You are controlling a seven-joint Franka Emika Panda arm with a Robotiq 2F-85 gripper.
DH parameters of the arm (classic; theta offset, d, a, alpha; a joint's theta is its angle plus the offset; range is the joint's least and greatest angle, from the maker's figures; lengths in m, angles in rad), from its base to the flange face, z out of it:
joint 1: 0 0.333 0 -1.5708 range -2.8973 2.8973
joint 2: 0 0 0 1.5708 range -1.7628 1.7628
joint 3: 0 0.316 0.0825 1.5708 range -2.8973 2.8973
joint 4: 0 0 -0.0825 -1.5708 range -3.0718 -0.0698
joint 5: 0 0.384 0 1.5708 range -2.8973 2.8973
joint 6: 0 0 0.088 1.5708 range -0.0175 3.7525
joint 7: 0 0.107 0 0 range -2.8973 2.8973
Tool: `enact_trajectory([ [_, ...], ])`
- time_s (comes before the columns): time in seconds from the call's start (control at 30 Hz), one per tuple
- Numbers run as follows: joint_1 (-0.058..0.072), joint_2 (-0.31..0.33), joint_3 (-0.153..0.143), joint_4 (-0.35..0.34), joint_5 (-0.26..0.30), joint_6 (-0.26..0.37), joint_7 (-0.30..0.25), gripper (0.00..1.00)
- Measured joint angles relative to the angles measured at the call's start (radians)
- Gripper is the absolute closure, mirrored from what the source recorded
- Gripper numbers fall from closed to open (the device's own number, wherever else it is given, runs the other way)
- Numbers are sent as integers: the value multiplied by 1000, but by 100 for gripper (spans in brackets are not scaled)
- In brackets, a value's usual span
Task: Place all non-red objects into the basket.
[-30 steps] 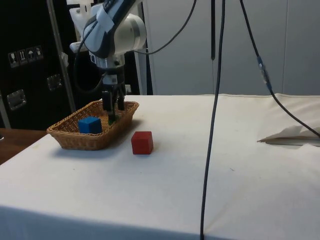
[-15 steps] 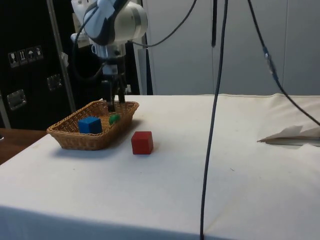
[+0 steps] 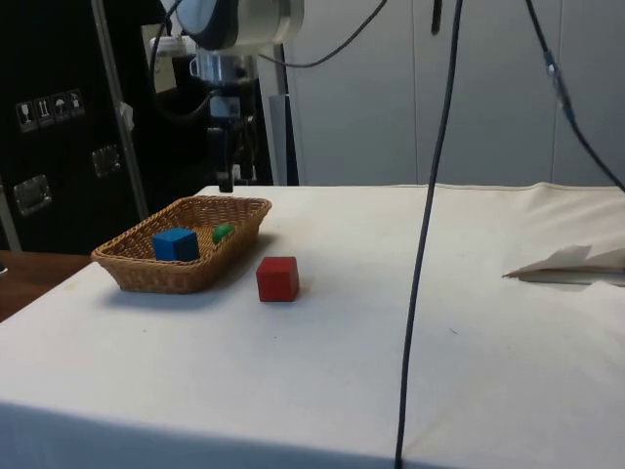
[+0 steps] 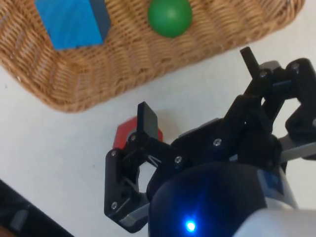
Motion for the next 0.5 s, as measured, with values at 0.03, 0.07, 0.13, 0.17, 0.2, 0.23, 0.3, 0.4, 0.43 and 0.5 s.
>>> enact_trajectory([
  [0.03,2,-27,0,-23,-12,-1,1,0],
  [0.07,2,-27,0,-23,-12,-1,1,0],
  [0.13,4,-55,0,-47,-24,-1,2,0],
  [0.17,5,-69,0,-59,-29,-1,2,0],
  [0.2,6,-83,0,-71,-34,-1,2,0],
  [0.23,8,-111,0,-95,-47,-1,4,0],
  [0.3,9,-125,0,-107,-53,-1,5,0],
  [0.4,13,-168,1,-142,-73,-1,10,0],
  [0.43,15,-182,2,-154,-80,-1,13,0],
  [0.5,18,-209,4,-174,-97,-1,21,0],
])
